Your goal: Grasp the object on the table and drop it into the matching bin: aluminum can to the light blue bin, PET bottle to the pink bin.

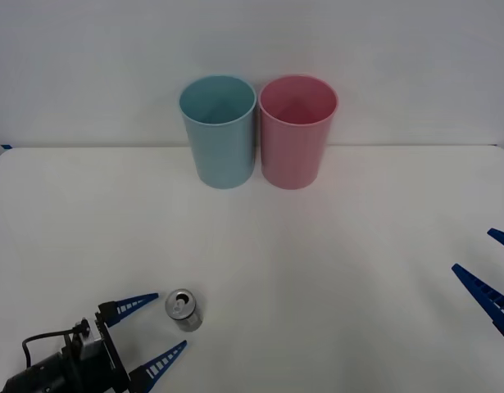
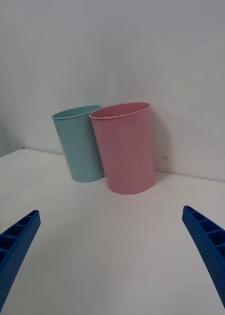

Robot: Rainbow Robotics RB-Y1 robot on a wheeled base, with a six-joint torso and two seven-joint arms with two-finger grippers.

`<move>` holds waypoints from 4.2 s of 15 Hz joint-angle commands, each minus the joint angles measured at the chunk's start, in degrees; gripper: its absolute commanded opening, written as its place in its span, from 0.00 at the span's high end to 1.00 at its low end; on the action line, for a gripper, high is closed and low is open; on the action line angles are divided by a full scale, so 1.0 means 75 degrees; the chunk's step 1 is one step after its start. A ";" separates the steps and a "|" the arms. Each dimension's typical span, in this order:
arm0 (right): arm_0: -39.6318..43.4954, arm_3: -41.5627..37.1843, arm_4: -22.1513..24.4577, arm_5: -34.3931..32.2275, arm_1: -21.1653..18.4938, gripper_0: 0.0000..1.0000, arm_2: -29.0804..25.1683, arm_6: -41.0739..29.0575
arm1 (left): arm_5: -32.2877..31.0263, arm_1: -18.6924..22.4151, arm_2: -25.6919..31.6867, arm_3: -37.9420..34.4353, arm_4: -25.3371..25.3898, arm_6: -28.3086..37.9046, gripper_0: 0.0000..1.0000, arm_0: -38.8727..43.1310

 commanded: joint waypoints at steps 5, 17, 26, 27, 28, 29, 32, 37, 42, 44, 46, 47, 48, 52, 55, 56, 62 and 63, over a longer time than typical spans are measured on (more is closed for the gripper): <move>0.0000 0.0000 0.0000 0.0000 0.0000 0.00 0.0000 0.0000 | 0.0316 -0.0256 -0.0414 0.0511 -0.0036 -0.0208 0.00 -0.0585; 0.0000 0.0000 0.0000 0.0000 0.0000 0.00 0.0000 0.0000 | 0.0445 -0.0607 -0.0367 0.0511 -0.0446 -0.0208 0.62 -0.0749; 0.0000 0.0000 0.0000 0.0000 0.0000 0.00 0.0000 0.0000 | 0.0586 -0.0607 -0.0238 0.0511 -0.0598 -0.0231 1.00 -0.0878; 0.0000 0.0000 0.0000 0.0000 0.0000 0.00 0.0000 0.0000 | 0.0586 -0.0596 -0.0168 0.0511 -0.0598 -0.0219 1.00 -0.0913; 0.0000 0.0000 0.0000 0.0000 0.0000 0.00 0.0000 0.0000 | 0.0586 -0.0596 -0.0110 0.0487 -0.0587 -0.0219 1.00 -0.0925; 0.0000 0.0000 0.0000 0.0000 0.0000 0.00 0.0000 0.0000 | 0.0586 -0.0596 -0.0004 0.0440 -0.0575 -0.0196 1.00 -0.0937; 0.0000 0.0000 0.0000 0.0000 0.0000 0.00 0.0000 0.0000 | 0.0586 -0.0596 0.0301 0.0194 -0.0352 -0.0055 1.00 -0.0855; 0.0000 0.0000 0.0000 0.0000 0.0000 0.00 0.0000 0.0000 | 0.1136 -0.0514 0.0394 -0.0919 0.0281 0.0718 1.00 -0.0456; 0.0000 0.0000 0.0000 0.0000 0.0000 0.00 0.0000 0.0000 | 0.1921 -0.0514 0.0453 -0.2185 0.0620 0.1796 1.00 -0.0281; 0.0000 0.0000 0.0000 0.0000 0.0000 0.00 0.0000 0.0000 | 0.2343 -0.0514 0.0465 -0.2782 0.0667 0.2265 1.00 -0.0245; 0.0000 0.0000 0.0000 0.0000 0.0000 0.00 0.0000 0.0000 | 0.2824 -0.0502 0.0476 -0.3357 0.0667 0.2757 1.00 -0.0245; 0.0000 0.0000 0.0000 0.0000 0.0000 0.00 0.0000 0.0000 | 0.3011 -0.0502 0.0488 -0.3544 0.0656 0.2910 1.00 -0.0245; 0.0000 0.0000 0.0000 0.0000 0.0000 0.00 0.0000 0.0000 | 0.3222 -0.0490 0.0512 -0.3790 0.0656 0.3121 1.00 -0.0245; 0.0000 0.0000 0.0000 0.0000 0.0000 0.00 0.0000 0.0000 | 0.3738 -0.0443 0.0699 -0.4587 -0.0165 0.4456 1.00 -0.0515; 0.0000 0.0000 0.0000 0.0000 0.0000 0.00 0.0000 0.0000 | 0.3961 -0.0291 0.0687 -0.4798 -0.0645 0.5499 1.00 -0.1054; 0.0000 0.0000 0.0000 0.0000 0.0000 0.00 0.0000 0.0000 | 0.4148 -0.0221 0.0699 -0.4821 -0.0856 0.5828 1.00 -0.1300; 0.0000 0.0000 0.0000 0.0000 0.0000 0.00 0.0000 0.0000 | 0.4464 -0.0139 0.0734 -0.4599 -0.2473 0.7456 1.00 -0.2753; 0.0000 0.0000 0.0000 0.0000 0.0000 0.00 0.0000 0.0000 | 0.4453 -0.0139 0.0734 -0.4376 -0.2626 0.7597 1.00 -0.3058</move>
